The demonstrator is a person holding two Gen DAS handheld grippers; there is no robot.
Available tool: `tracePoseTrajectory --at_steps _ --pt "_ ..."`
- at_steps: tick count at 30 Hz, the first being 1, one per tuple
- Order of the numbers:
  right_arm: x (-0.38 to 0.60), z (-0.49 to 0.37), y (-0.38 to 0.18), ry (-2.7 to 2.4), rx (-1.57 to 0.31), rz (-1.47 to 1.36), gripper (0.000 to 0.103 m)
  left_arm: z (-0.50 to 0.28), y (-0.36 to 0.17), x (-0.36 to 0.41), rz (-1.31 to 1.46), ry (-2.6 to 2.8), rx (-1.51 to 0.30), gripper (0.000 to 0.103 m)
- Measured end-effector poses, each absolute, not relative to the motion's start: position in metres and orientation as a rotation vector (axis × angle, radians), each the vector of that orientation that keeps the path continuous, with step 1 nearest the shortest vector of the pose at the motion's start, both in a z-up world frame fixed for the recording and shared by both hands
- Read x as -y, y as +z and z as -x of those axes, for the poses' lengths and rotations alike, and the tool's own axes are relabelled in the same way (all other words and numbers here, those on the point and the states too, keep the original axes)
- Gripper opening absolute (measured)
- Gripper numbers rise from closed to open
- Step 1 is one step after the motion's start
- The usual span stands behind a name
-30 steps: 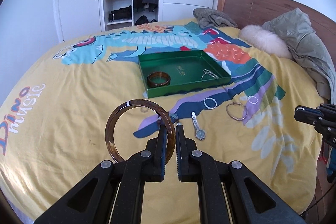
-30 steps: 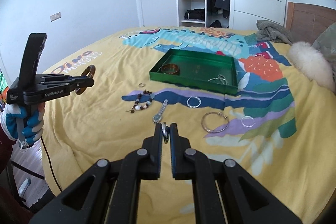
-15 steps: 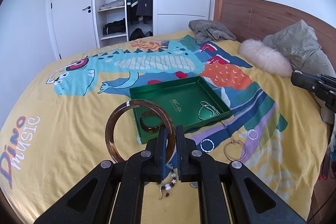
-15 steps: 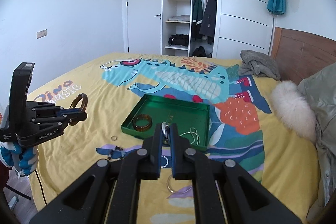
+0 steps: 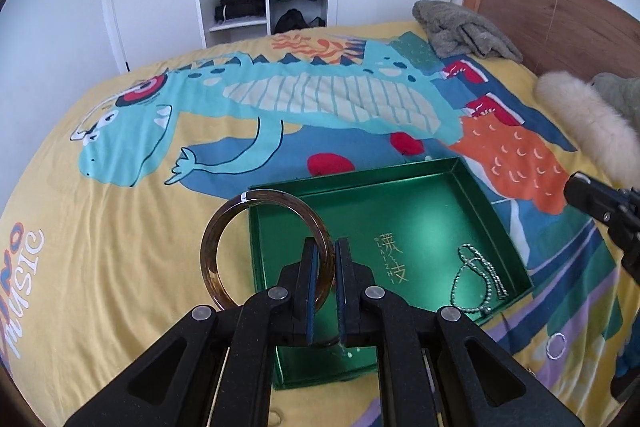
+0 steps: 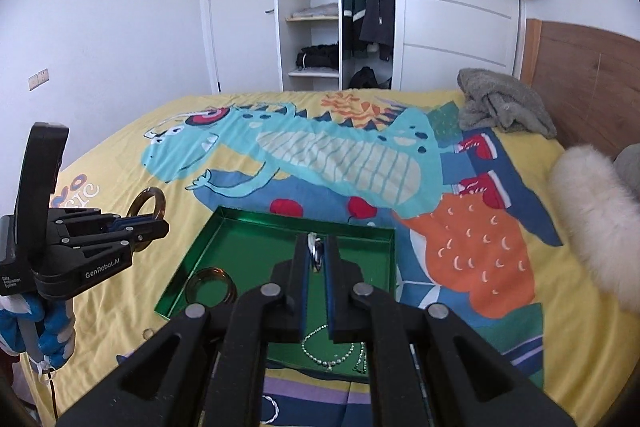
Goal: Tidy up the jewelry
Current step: 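Carry the dark brown bangle and ring into the green tray with both tools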
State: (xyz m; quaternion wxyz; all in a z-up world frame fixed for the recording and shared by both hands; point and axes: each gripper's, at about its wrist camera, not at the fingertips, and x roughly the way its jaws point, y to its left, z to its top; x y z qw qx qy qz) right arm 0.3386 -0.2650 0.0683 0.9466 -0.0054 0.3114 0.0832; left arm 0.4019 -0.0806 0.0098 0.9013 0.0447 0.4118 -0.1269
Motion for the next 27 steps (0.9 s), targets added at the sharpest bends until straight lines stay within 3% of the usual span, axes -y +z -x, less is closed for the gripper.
tracePoseTrajectory --at_steps 6,11,27 --pt "0.267 -0.399 -0.024 0.165 -0.797 -0.02 0.006 -0.448 -0.044 0.101 -0.13 -0.23 -0.929 0.008" --pt "0.28 -0.427 -0.067 0.146 -0.895 -0.056 0.006 -0.47 -0.072 0.11 -0.154 -0.209 -0.971 0.008" --pt "0.291 -0.431 -0.093 0.116 -0.938 -0.044 0.008 -0.479 -0.095 0.109 -0.114 -0.192 -1.005 0.01"
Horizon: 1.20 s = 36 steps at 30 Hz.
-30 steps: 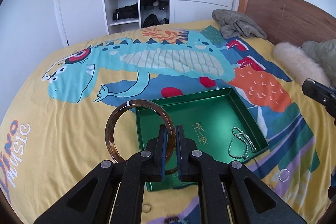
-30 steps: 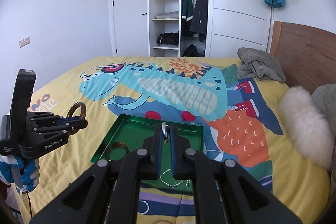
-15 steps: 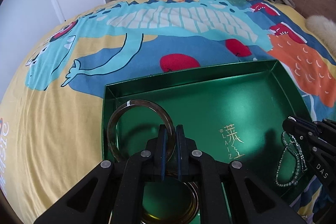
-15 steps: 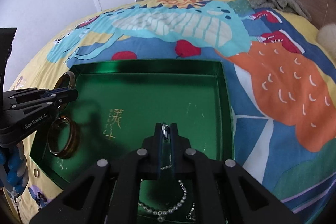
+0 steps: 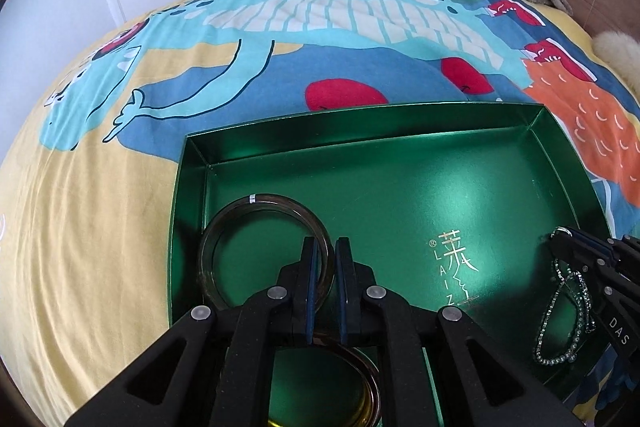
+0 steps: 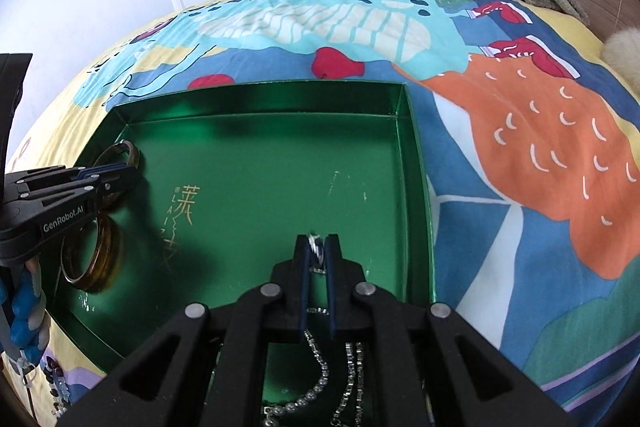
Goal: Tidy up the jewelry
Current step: 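Carry the dark brown bangle and ring into the green tray with both tools, then open both tools to drop the bangle and ring in the tray, then move the left tool toward the silver watch while the right tool approaches the large silver hoop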
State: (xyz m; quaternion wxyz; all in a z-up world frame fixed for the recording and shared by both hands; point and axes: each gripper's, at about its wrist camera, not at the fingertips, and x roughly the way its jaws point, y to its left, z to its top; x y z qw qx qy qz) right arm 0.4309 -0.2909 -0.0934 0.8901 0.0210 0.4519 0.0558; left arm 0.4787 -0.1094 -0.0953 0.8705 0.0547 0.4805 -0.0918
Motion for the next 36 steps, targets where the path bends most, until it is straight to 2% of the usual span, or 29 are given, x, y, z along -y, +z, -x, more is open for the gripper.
tracePoseTrajectory --at_steps 2,4,5,13,18,27,36 --pt "0.293 -0.431 -0.092 0.106 -0.941 -0.036 0.012 -0.479 -0.095 0.109 -0.11 -0.191 -1.003 0.014" --pt "0.294 -0.429 -0.092 0.099 -0.942 -0.029 0.026 -0.479 -0.094 0.108 -0.1 -0.199 -1.0 0.027" --pt "0.295 -0.427 -0.091 0.098 -0.941 -0.026 0.028 -0.478 -0.092 0.107 -0.098 -0.199 -0.99 0.03" --pt "0.302 -0.403 -0.061 0.107 -0.888 -0.045 0.028 -0.45 -0.045 0.096 -0.091 -0.235 -0.91 0.044" --pt "0.299 -0.375 -0.023 0.122 -0.836 -0.052 0.028 -0.413 0.004 0.081 -0.092 -0.239 -0.844 0.048" --pt "0.298 -0.287 0.061 0.132 -0.717 -0.058 0.028 -0.314 0.096 0.038 -0.073 -0.203 -0.711 0.048" --pt "0.299 -0.184 0.12 0.13 -0.622 -0.051 0.028 -0.212 0.136 0.006 -0.049 -0.176 -0.667 0.049"
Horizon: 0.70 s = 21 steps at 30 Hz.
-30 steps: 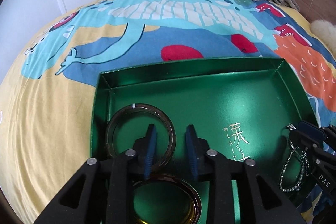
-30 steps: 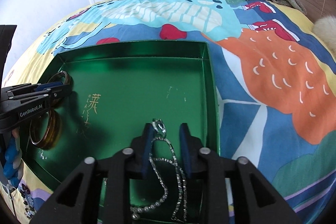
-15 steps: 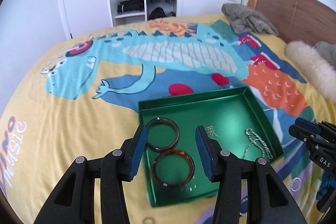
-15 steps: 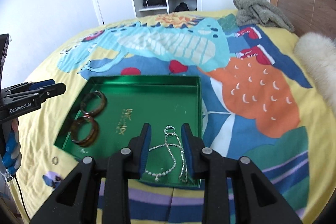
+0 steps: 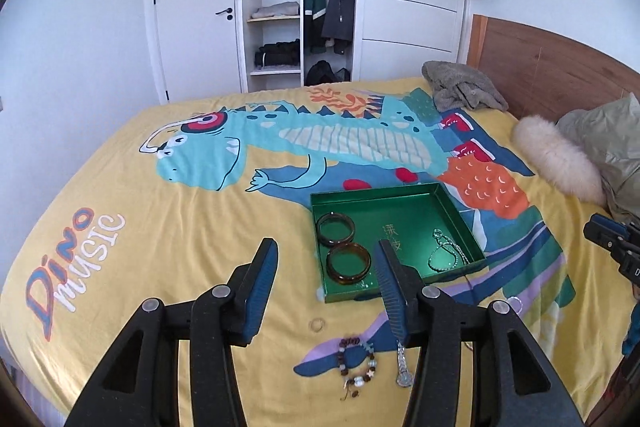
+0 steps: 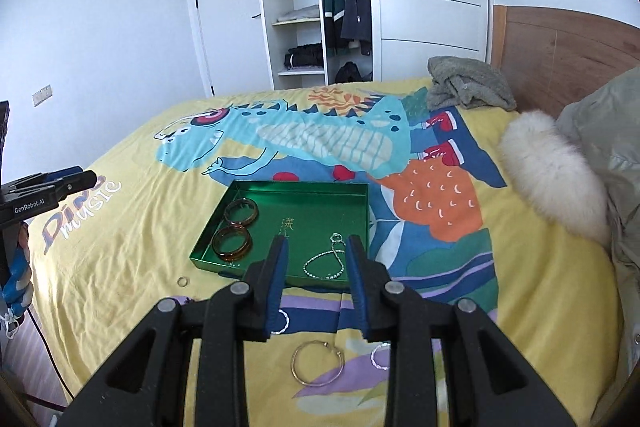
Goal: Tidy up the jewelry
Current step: 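Move the left tool toward the silver watch while the right tool approaches the large silver hoop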
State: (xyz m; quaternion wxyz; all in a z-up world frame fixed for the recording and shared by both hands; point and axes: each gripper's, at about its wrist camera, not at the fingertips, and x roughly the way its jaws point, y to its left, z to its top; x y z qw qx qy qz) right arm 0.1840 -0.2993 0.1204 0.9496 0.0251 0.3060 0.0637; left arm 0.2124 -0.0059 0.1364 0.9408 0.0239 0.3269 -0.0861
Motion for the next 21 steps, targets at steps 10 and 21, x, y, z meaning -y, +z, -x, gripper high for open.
tracePoseTrajectory --at_steps 10,21 --pt "0.309 -0.104 0.144 0.154 -0.548 -0.062 0.028 -0.128 0.135 0.003 -0.046 -0.179 -0.642 0.049" --pt "0.328 -0.071 0.123 0.167 -0.549 -0.047 0.028 -0.107 0.092 0.02 0.001 -0.216 -0.685 0.048"
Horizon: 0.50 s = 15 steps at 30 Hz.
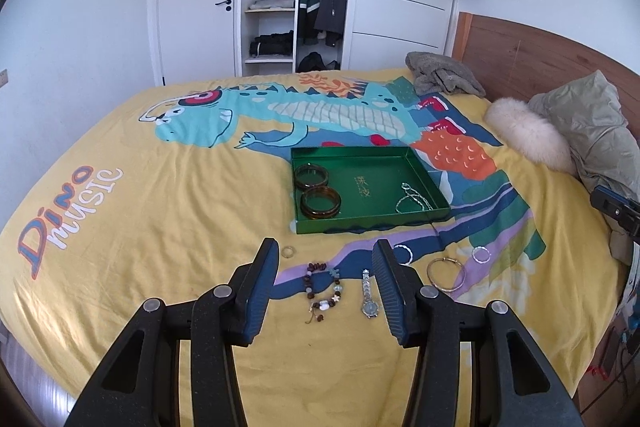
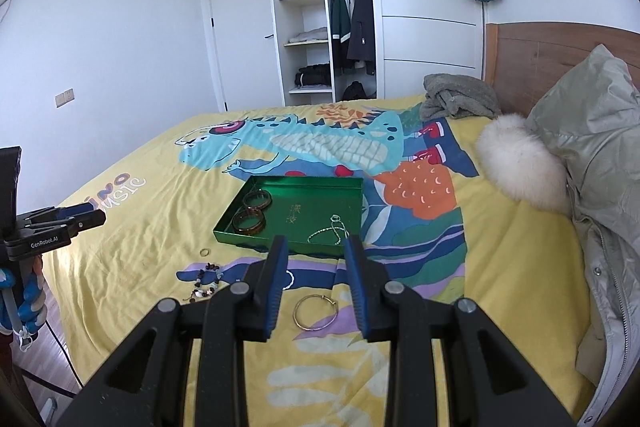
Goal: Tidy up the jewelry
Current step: 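Move the left tool toward the silver watch while the right tool approaches the large silver hoop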
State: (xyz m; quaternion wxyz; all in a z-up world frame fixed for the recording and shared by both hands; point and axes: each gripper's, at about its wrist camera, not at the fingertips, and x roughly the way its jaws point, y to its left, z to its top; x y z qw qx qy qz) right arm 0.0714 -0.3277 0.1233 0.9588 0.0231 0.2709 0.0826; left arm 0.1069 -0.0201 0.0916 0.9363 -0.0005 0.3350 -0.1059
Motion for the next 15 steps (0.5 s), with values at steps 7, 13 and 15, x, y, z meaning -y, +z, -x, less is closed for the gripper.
tracePoseTrajectory --at_steps 7,13,15 --pt "0.337 -0.084 0.082 0.197 -0.627 -0.054 0.028 -0.115 0.037 0.052 0.05 -0.294 -0.76 0.048" --pt "0.343 -0.107 0.031 0.242 -0.717 -0.082 0.028 -0.135 -0.021 0.08 0.045 -0.346 -0.856 0.048" --pt "0.341 -0.118 0.013 0.262 -0.75 -0.092 0.028 -0.143 -0.038 0.088 0.031 -0.354 -0.886 0.048"
